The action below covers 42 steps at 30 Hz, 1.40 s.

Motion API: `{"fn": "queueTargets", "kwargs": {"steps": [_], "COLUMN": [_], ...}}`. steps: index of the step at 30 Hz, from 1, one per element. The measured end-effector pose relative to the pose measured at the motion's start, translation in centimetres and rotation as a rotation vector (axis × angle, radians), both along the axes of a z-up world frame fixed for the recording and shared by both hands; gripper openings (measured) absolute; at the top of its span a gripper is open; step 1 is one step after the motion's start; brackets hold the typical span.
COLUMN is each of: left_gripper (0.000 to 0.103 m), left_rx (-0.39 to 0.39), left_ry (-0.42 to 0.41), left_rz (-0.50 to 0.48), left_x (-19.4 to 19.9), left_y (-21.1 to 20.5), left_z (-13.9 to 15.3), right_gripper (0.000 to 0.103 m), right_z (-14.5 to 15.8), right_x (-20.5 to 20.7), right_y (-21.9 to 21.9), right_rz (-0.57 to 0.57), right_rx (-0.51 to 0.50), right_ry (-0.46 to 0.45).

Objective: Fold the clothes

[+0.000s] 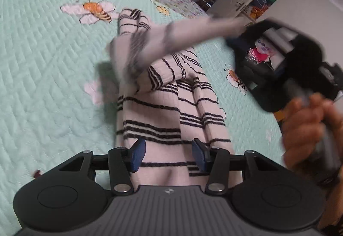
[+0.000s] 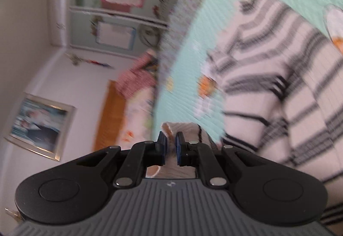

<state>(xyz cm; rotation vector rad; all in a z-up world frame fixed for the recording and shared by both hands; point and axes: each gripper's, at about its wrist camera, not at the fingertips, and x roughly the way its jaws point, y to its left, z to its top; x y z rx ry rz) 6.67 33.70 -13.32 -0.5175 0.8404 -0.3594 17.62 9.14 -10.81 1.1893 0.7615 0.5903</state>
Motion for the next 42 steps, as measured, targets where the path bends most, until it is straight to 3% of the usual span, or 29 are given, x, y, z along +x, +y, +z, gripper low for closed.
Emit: {"fn": "queueTargets", "kwargs": {"steps": [5,9,18,24,30,35,42], "left_gripper": [0.049,0.049,0.05,0.051,0.051,0.052,0.052], "left_rx": [0.003,0.02,0.07,0.114,0.146,0.172,0.193], "left_ry": [0.006,0.009,0.019,0.042,0.056,0.063,0.069], "left_rz": [-0.017,-0.039,-0.066,-0.043,-0.023,-0.013,-0.014], "left_x": [0.1,0.0,-0.7,-1.4,-1.7,-1.8,-1.7], "left_y": [-0.9,-1.7,-3.0,-2.9,-2.6,-2.6,-3.0], "left_z": [0.0,0.2,0.4,0.1,0.0,-0.1,-0.5], "right_gripper": [0.011,0.011,0.011,0.01,0.01,0.01,0.01], "right_z": [3.8,4.4,-0.6,-4.1,-3.9,-4.8,-8.6], "right_x": [-1.7,-5.7,-14.3,-16.0,-17.1,-18.1,-18.5], "right_y": [-4.6,-9.0,-11.2,-10.5,-11.3,-11.3,-10.7], "right_rz": [-0.109,-0.205,-0.257,-0.24,-0.255,-0.244,-0.194], "right_rx": [0.057,0.03,-0.052,-0.063,-0.052,-0.105,-0.089], "right_ry": [-0.112,-0.135,-0.01,0.074,0.045,0.052,0.172]}}
